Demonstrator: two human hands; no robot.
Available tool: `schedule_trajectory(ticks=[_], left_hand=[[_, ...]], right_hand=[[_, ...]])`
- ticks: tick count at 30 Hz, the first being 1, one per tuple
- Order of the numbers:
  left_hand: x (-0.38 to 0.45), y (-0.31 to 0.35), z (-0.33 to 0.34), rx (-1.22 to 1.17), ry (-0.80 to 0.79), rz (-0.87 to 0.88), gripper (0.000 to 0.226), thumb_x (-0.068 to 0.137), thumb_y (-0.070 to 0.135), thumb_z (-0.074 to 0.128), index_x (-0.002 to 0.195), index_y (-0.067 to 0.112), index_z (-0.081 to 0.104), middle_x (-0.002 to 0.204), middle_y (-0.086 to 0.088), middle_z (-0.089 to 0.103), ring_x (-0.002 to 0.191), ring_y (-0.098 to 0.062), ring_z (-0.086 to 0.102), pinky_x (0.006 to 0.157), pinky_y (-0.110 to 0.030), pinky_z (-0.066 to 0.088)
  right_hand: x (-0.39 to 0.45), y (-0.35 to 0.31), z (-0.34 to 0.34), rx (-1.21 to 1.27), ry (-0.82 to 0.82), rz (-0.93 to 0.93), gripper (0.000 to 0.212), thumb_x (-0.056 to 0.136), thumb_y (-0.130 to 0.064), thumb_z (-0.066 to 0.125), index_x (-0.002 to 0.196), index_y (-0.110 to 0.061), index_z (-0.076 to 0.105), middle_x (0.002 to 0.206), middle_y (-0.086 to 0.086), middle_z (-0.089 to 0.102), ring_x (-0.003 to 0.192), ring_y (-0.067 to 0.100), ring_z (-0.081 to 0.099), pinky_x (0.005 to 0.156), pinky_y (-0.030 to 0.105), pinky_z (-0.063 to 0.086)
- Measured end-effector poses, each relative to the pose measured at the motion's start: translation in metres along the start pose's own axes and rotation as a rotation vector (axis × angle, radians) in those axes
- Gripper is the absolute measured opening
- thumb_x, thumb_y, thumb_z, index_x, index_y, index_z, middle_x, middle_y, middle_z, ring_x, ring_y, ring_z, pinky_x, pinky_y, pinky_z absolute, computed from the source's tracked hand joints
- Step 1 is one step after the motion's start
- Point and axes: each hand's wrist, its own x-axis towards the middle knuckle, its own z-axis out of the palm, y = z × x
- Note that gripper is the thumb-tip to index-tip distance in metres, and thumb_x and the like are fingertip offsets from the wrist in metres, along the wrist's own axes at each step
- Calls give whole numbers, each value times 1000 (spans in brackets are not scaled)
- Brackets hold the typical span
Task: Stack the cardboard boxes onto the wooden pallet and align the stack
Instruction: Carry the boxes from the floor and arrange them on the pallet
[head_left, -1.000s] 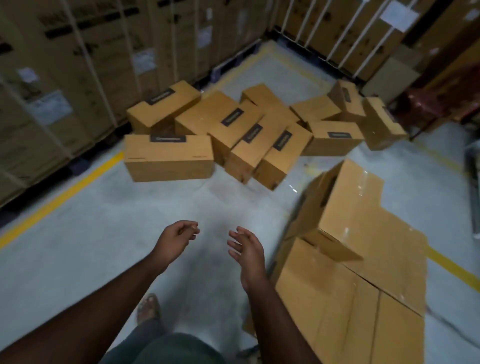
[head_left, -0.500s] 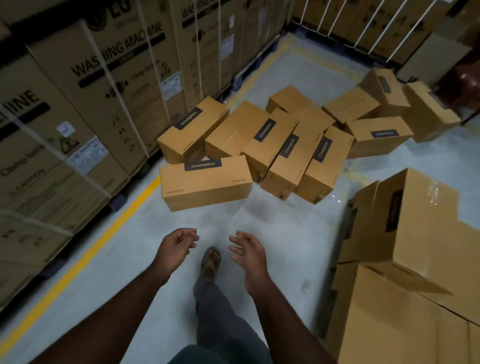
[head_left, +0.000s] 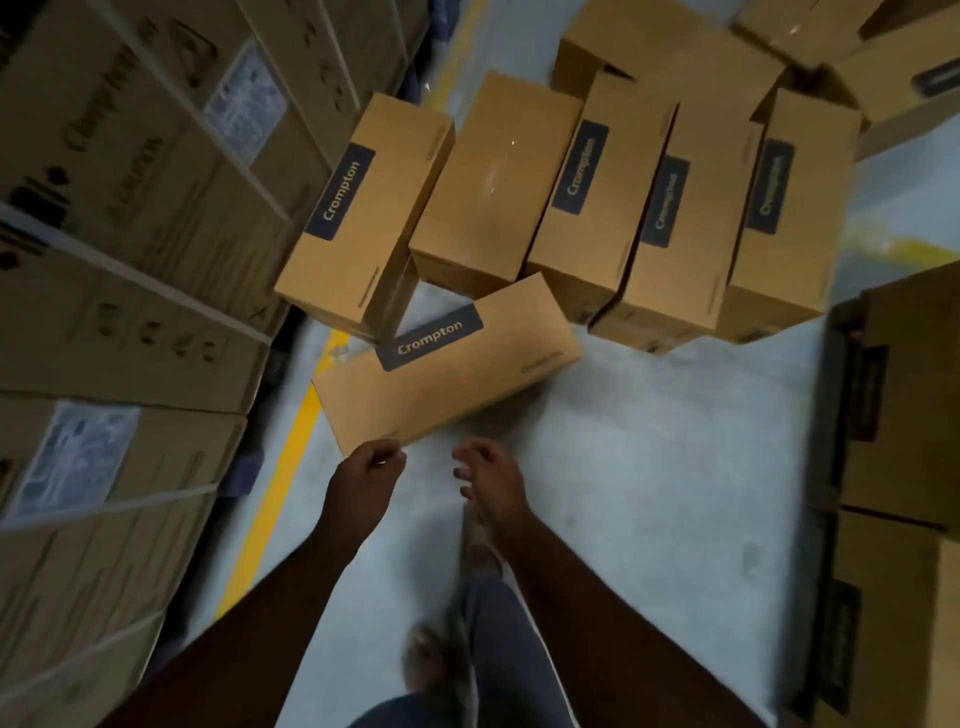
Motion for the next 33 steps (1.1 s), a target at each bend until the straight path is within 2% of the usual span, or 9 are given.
schedule_trajectory(ticks=[3, 6, 12, 18, 22, 24, 27, 30, 33], left_hand=[[84, -16, -1, 76, -31, 21, 32, 95, 38, 72, 125, 35, 62, 129, 16, 62, 123, -11, 57, 95, -31, 44], [173, -42, 2, 311, -62, 60, 59, 93, 31, 76, 145, 18, 51, 155, 2, 44, 144, -20, 41, 110, -36, 38], [282, -72, -2, 445, -14, 120, 83, 90, 31, 80, 156, 5, 36, 161, -16, 37, 148, -33, 36, 117, -56, 34], [306, -90, -4, 816, -44, 179, 89, 85, 46, 79, 155, 12, 36, 159, -11, 36, 148, -36, 30, 119, -59, 25], [300, -98, -18, 647, 114, 336, 43, 94, 60, 52, 109, 23, 67, 103, 2, 67, 99, -25, 65, 87, -45, 53], [300, -105, -26, 641, -37, 336, 39, 98, 62, 48, 100, 28, 66, 88, 9, 65, 89, -22, 67, 70, -32, 47], [304, -122, -18, 734, -268, 254, 43, 99, 57, 56, 122, 21, 66, 116, -1, 69, 108, -24, 68, 82, -35, 51], [308, -140, 2, 703, -369, 55, 87, 91, 66, 63, 154, 11, 41, 156, -12, 47, 138, -30, 52, 112, -48, 44], [315, -152, 13, 555, -367, -59, 124, 68, 81, 75, 161, 14, 28, 162, -8, 38, 142, -30, 45, 117, -52, 40]], right_hand=[[76, 4, 32, -292, -194, -76, 56, 109, -24, 50, 162, -21, 32, 162, 3, 38, 149, 22, 36, 121, 37, 32], [144, 33, 70, -586, -319, -176, 69, 112, -29, 43, 167, -18, 1, 174, 7, -5, 161, 23, -6, 126, 34, -1], [208, 116, 111, -1136, -45, -237, 73, 108, -55, 28, 167, -26, -2, 174, 3, -16, 158, 37, -19, 125, 59, -5], [215, 158, 111, -1056, 23, -200, 67, 107, -60, 17, 164, -39, -11, 168, -15, -29, 157, 29, -25, 126, 60, -2], [186, 189, 104, -954, 168, -109, 66, 107, -60, 15, 165, -36, -4, 172, -7, -19, 160, 31, -16, 127, 58, 4], [164, 204, 107, -457, 319, 61, 68, 107, -60, 30, 166, -33, 9, 176, -1, 2, 161, 26, 6, 128, 45, 16], [153, 205, 113, 88, 232, 170, 79, 101, -61, 48, 163, -42, 3, 174, -11, 5, 158, 19, 19, 121, 37, 26], [162, 195, 119, 200, 173, 160, 116, 73, -87, 60, 162, -49, -3, 174, -12, 4, 158, 18, 16, 123, 41, 21], [178, 190, 115, 257, 261, 221, 138, 57, -96, 61, 160, -46, -16, 174, -6, 1, 158, 28, 17, 119, 48, 26]])
